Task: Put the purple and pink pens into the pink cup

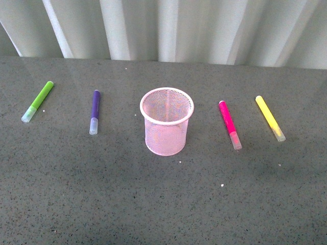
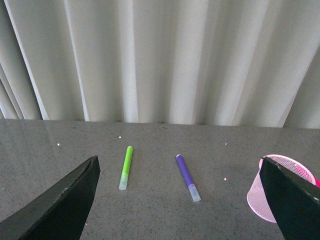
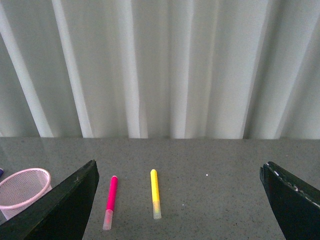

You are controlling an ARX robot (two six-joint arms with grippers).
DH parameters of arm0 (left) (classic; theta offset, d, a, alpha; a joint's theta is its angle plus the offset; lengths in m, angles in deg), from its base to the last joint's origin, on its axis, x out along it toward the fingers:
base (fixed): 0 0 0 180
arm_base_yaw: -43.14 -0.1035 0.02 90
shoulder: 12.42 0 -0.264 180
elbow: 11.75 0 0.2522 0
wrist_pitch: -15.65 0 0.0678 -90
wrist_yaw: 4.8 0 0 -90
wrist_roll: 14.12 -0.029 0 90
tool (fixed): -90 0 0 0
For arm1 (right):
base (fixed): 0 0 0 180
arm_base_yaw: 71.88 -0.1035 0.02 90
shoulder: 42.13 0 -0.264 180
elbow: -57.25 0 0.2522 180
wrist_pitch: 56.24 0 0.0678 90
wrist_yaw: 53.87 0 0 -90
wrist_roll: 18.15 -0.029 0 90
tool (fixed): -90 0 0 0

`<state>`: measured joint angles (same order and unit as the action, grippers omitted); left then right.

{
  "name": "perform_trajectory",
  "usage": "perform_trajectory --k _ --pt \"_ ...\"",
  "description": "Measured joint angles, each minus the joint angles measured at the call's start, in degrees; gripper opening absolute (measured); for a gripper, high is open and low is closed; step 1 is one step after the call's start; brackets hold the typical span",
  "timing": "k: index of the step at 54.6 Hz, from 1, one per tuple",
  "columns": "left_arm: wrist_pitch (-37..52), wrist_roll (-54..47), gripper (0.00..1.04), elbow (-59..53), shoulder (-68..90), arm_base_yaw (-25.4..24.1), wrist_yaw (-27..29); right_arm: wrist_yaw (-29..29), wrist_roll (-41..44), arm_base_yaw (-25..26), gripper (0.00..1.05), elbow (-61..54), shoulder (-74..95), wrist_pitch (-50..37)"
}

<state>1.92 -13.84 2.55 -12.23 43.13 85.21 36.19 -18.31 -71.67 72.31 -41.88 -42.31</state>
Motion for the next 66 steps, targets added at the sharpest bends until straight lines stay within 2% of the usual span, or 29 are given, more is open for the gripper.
perform_trajectory --k 30,33,35,39,42,46,51,53,56,66 --pt "0.0 0.0 0.98 0.0 0.0 0.0 0.0 0.0 0.0 0.0 0.98 0.0 0.0 0.0" --pt "-5.7 2.8 0.98 2.1 2.7 1.4 4.9 0.0 0.0 0.0 0.98 0.0 0.0 0.0" --pt "-12.8 5.9 0.98 5.8 7.6 1.2 9.7 0.0 0.0 0.0 0.98 0.0 0.0 0.0" --pt "-16.1 6.9 0.98 10.7 16.2 -2.0 10.1 0.0 0.0 0.0 0.98 0.0 0.0 0.0" --pt "-9.4 5.2 0.98 17.5 27.0 -7.4 6.3 0.0 0.0 0.0 0.98 0.0 0.0 0.0" --pt "0.0 1.5 0.98 27.5 39.8 -8.4 4.3 0.0 0.0 0.0 0.98 0.0 0.0 0.0" --pt "4.4 -1.3 0.98 37.3 51.7 -6.3 3.6 0.0 0.0 0.0 0.98 0.0 0.0 0.0" --pt "3.6 -1.5 0.98 42.4 57.8 -5.0 1.6 0.0 0.0 0.0 0.98 0.0 0.0 0.0" --pt "2.3 -2.1 0.98 49.7 67.3 -2.8 2.9 0.0 0.0 0.0 0.98 0.0 0.0 0.0" --pt "-13.6 -1.3 0.98 75.6 100.4 4.4 4.1 0.0 0.0 0.0 0.98 0.0 0.0 0.0"
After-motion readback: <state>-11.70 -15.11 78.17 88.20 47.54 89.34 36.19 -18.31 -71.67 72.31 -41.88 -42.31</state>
